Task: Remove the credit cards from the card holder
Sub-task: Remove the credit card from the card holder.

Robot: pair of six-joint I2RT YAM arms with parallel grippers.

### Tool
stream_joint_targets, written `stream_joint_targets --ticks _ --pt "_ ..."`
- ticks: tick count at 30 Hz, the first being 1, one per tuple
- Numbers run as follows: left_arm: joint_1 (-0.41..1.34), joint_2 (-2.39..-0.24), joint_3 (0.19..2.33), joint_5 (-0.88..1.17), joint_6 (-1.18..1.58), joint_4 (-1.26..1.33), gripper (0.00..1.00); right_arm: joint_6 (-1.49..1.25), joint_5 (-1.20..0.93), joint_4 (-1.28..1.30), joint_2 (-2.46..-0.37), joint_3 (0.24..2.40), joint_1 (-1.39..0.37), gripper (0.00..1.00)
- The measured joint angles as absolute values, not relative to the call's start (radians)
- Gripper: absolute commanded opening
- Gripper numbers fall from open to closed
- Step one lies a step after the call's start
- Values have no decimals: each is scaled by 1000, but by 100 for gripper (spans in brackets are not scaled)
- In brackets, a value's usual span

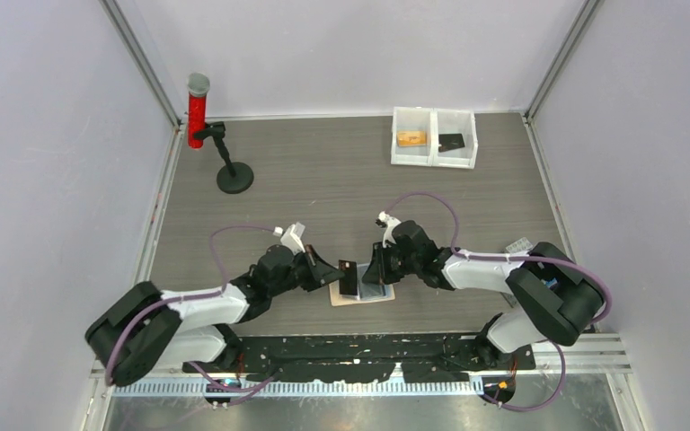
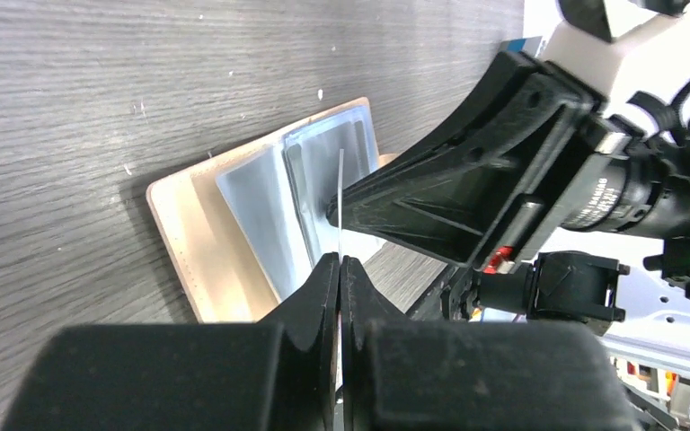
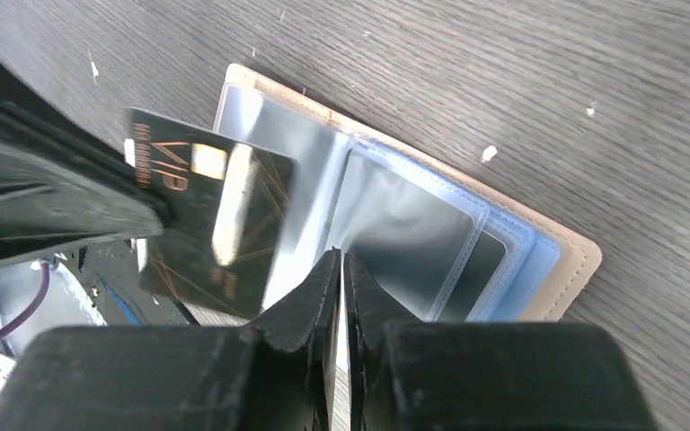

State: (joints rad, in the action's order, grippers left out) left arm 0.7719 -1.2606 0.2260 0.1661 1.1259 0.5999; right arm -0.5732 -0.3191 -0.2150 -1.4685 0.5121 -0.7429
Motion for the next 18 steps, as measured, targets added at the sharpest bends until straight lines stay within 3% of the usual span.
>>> stream_joint_targets --ticks 5,13,18 --pt "772 -1063 248 113 1064 400 0 -529 -305 -124 -1433 531 -730 17" --pt "772 -836 255 82 1038 276 0 -503 -380 -39 -1192 550 -720 55" --pt "772 -775 255 103 1044 294 0 -554 -478 -168 -1082 522 -720 65"
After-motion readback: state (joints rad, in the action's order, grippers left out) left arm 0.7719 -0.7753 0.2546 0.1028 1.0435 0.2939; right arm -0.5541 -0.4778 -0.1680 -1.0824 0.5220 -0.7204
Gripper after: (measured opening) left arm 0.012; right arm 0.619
